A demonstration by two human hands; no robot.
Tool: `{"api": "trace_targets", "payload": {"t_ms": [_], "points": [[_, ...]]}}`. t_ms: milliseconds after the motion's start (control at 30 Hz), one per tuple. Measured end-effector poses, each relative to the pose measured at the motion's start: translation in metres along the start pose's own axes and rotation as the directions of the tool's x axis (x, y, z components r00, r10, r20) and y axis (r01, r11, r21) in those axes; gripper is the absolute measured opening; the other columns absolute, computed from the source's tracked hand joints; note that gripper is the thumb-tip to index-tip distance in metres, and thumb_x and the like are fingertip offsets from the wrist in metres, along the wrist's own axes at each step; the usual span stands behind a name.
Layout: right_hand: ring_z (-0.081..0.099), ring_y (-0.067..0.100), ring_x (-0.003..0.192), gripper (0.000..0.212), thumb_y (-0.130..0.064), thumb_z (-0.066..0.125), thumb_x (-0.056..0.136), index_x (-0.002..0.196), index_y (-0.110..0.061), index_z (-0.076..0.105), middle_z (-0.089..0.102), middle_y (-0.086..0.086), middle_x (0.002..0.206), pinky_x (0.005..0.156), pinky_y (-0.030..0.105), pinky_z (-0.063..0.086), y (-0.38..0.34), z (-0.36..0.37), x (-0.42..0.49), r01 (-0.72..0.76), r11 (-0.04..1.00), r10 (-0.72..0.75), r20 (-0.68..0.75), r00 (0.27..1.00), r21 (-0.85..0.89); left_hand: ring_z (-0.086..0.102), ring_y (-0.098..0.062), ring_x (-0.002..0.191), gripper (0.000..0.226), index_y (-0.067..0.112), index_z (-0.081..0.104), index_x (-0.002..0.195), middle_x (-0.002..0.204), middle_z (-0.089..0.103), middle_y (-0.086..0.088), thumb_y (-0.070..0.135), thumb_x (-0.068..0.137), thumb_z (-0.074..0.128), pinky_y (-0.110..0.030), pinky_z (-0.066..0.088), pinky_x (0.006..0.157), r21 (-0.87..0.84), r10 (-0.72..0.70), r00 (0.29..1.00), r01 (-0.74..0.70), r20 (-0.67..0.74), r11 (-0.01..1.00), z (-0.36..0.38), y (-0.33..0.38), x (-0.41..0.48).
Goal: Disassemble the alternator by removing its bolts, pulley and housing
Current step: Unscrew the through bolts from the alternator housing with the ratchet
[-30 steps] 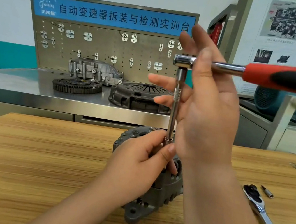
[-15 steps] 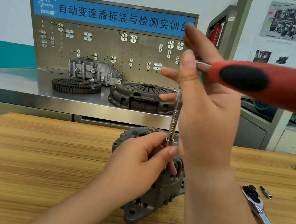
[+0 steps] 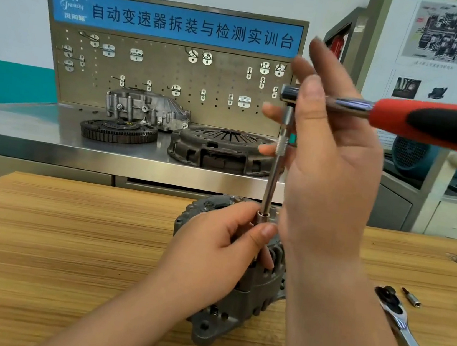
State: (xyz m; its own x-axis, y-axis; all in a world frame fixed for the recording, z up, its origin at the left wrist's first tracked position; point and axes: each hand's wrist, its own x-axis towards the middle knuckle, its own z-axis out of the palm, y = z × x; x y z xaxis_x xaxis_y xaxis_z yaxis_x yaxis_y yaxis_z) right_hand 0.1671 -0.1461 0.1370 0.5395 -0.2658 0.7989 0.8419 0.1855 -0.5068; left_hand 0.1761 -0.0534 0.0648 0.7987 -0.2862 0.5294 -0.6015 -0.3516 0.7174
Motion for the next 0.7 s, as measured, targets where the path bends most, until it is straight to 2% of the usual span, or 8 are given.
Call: {"api": "trace_targets", "payload": {"t_ms": [67, 200, 300, 400, 467, 533, 600, 700], "points": [[0.070, 0.019, 0.088, 0.033, -0.018, 0.052, 0.096, 0.129, -0.018, 0.058, 0.069, -0.014, 0.102, 0.059, 0.021, 0.053, -0.0009, 0.0009, -0.0009, 0.037, 0.999, -0.037, 0.009, 0.999, 0.005, 0.066, -0.018, 0.074, 0.026, 0.032, 0.064, 0.095, 0.082, 0.071, 0.022, 0.049, 0.091, 0.044, -0.051, 0.055, 0.069, 0.020, 0.008, 1.000, -0.008, 0.000, 1.000, -0.0004, -0.0005, -0.0008], [0.071, 0.019, 0.073, 0.031, -0.027, 0.041, 0.102, 0.128, -0.020, 0.055, 0.067, 0.000, 0.122, 0.050, 0.020, 0.051, -0.0050, 0.0021, 0.0003, -0.177, 0.956, 0.172, 0.041, 0.984, 0.233, 0.064, -0.014, 0.069, 0.032, 0.028, 0.063, 0.089, 0.076, 0.069, 0.019, 0.054, 0.089, 0.045, -0.052, 0.053, 0.068, -0.021, 0.043, 0.999, -0.043, 0.003, 0.999, -0.0016, -0.0011, -0.0025], [0.070, 0.019, 0.066, 0.038, -0.039, 0.030, 0.103, 0.124, -0.017, 0.054, 0.073, 0.001, 0.106, 0.045, 0.020, 0.049, -0.0073, -0.0006, 0.0044, -0.342, 0.868, 0.328, 0.102, 0.939, 0.360, 0.065, -0.020, 0.075, 0.041, 0.031, 0.061, 0.096, 0.084, 0.071, 0.015, 0.061, 0.084, 0.036, -0.051, 0.053, 0.070, -0.044, 0.081, 0.997, -0.080, 0.011, 0.996, -0.0020, -0.0012, -0.0024], [0.070, 0.019, 0.067, 0.043, -0.043, 0.026, 0.103, 0.121, -0.015, 0.054, 0.075, 0.004, 0.094, 0.045, 0.021, 0.048, -0.0063, -0.0018, 0.0043, -0.411, 0.832, 0.382, 0.152, 0.912, 0.372, 0.063, -0.016, 0.070, 0.037, 0.033, 0.059, 0.094, 0.077, 0.068, 0.019, 0.061, 0.082, 0.037, -0.050, 0.053, 0.069, -0.035, 0.072, 0.997, -0.071, 0.008, 0.997, -0.0009, -0.0028, -0.0016], [0.069, 0.018, 0.073, 0.036, -0.038, 0.033, 0.103, 0.123, -0.019, 0.056, 0.074, 0.005, 0.102, 0.047, 0.021, 0.049, -0.0049, 0.0000, 0.0018, -0.352, 0.879, 0.340, 0.094, 0.936, 0.321, 0.063, -0.013, 0.069, 0.032, 0.033, 0.060, 0.092, 0.076, 0.068, 0.021, 0.058, 0.083, 0.041, -0.050, 0.053, 0.069, -0.015, 0.043, 0.999, -0.043, -0.001, 0.999, -0.0001, -0.0039, -0.0008], [0.068, 0.018, 0.082, 0.029, -0.029, 0.043, 0.102, 0.126, -0.022, 0.058, 0.070, 0.003, 0.115, 0.052, 0.022, 0.050, -0.0037, 0.0019, -0.0004, -0.206, 0.959, 0.204, 0.026, 0.979, 0.196, 0.066, -0.012, 0.075, 0.028, 0.032, 0.063, 0.094, 0.081, 0.071, 0.021, 0.051, 0.085, 0.044, -0.049, 0.054, 0.072, -0.013, 0.013, 1.000, -0.013, -0.007, 1.000, 0.0005, -0.0039, 0.0005], [0.066, 0.020, 0.090, 0.031, -0.021, 0.049, 0.098, 0.127, -0.021, 0.059, 0.067, -0.004, 0.118, 0.058, 0.022, 0.051, -0.0024, 0.0031, -0.0015, -0.046, 0.996, 0.045, 0.009, 0.999, 0.079, 0.067, -0.009, 0.080, 0.031, 0.031, 0.066, 0.096, 0.084, 0.072, 0.021, 0.049, 0.085, 0.043, -0.048, 0.054, 0.075, -0.013, -0.002, 1.000, 0.002, -0.008, 1.000, 0.0009, -0.0029, 0.0010], [0.068, 0.021, 0.090, 0.033, -0.020, 0.050, 0.096, 0.128, -0.020, 0.058, 0.065, -0.006, 0.124, 0.057, 0.021, 0.052, -0.0027, 0.0051, -0.0030, -0.033, 0.995, 0.029, 0.036, 0.999, 0.096, 0.066, -0.008, 0.078, 0.031, 0.028, 0.067, 0.092, 0.081, 0.072, 0.019, 0.047, 0.085, 0.043, -0.048, 0.054, 0.074, -0.016, -0.005, 1.000, 0.005, -0.019, 1.000, 0.0013, -0.0024, -0.0003]]}}
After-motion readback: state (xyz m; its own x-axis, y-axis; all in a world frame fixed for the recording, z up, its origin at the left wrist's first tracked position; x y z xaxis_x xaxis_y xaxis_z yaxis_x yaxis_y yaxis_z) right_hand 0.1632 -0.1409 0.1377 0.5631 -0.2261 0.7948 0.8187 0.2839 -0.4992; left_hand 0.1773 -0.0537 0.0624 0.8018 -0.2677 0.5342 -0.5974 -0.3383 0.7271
